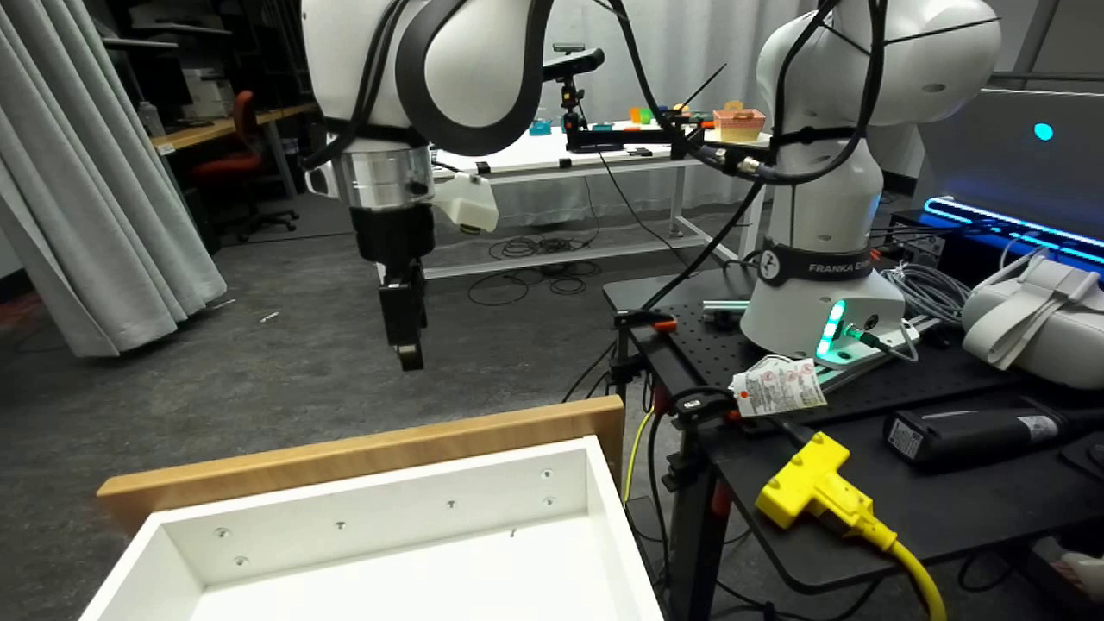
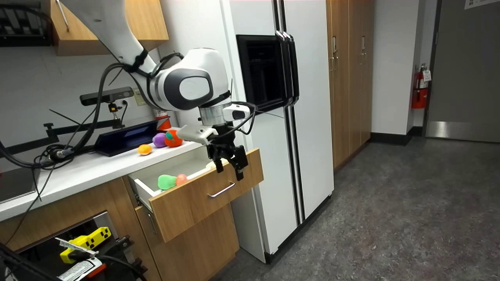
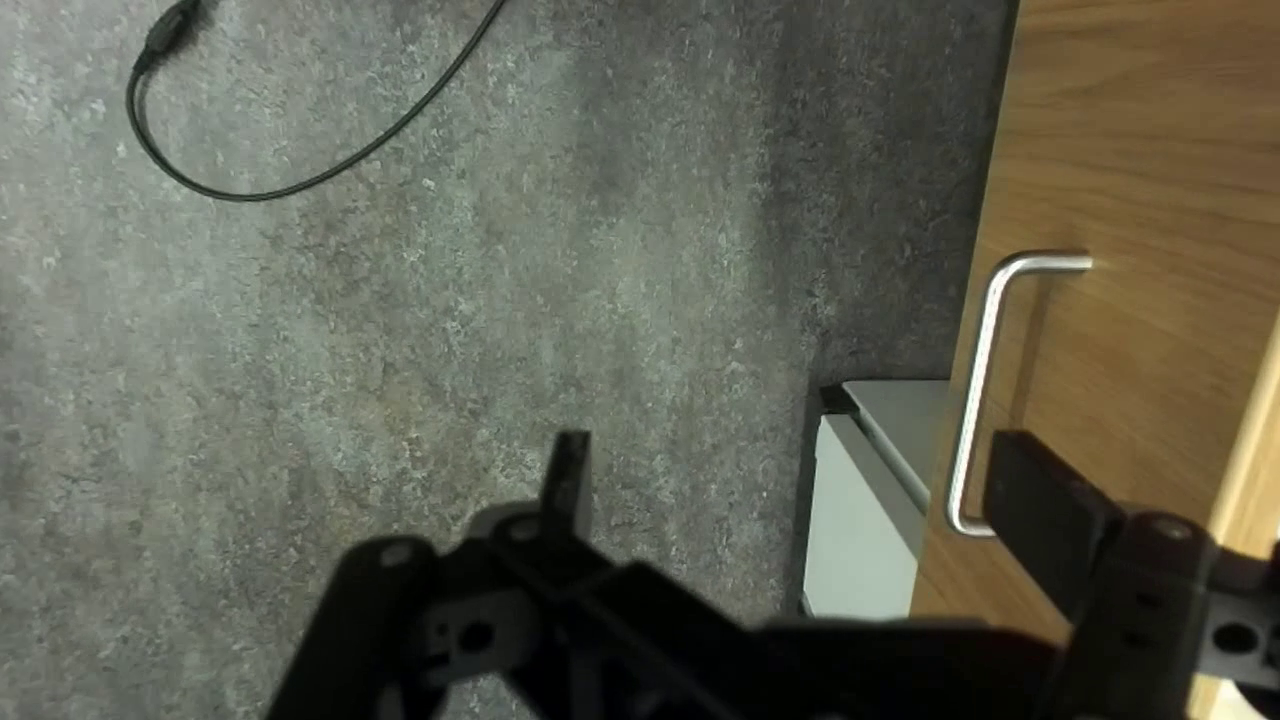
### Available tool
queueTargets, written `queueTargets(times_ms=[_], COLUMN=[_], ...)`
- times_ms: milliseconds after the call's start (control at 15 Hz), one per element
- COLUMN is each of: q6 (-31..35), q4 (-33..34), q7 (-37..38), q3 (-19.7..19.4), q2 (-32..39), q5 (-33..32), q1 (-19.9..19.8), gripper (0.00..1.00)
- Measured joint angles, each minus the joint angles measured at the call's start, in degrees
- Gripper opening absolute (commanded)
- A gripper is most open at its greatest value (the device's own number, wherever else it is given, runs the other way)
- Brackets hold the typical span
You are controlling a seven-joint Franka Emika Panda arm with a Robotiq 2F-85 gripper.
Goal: Close the open drawer
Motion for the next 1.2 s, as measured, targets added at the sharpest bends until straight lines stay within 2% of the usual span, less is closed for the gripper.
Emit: queueTargets(times_ms=[267, 867, 1200], q6=[0.24, 0.23, 0.28], q4=[3.22, 3.2, 3.89], q7=[1.05, 0.87, -0.96], q3=[1.48, 1.28, 2.65], q2=[4.97, 5.13, 6.84], q5=[0.09, 0.09, 1.26], q1=[1.32, 1.24, 1.25], gripper=[1.0, 1.0, 1.0])
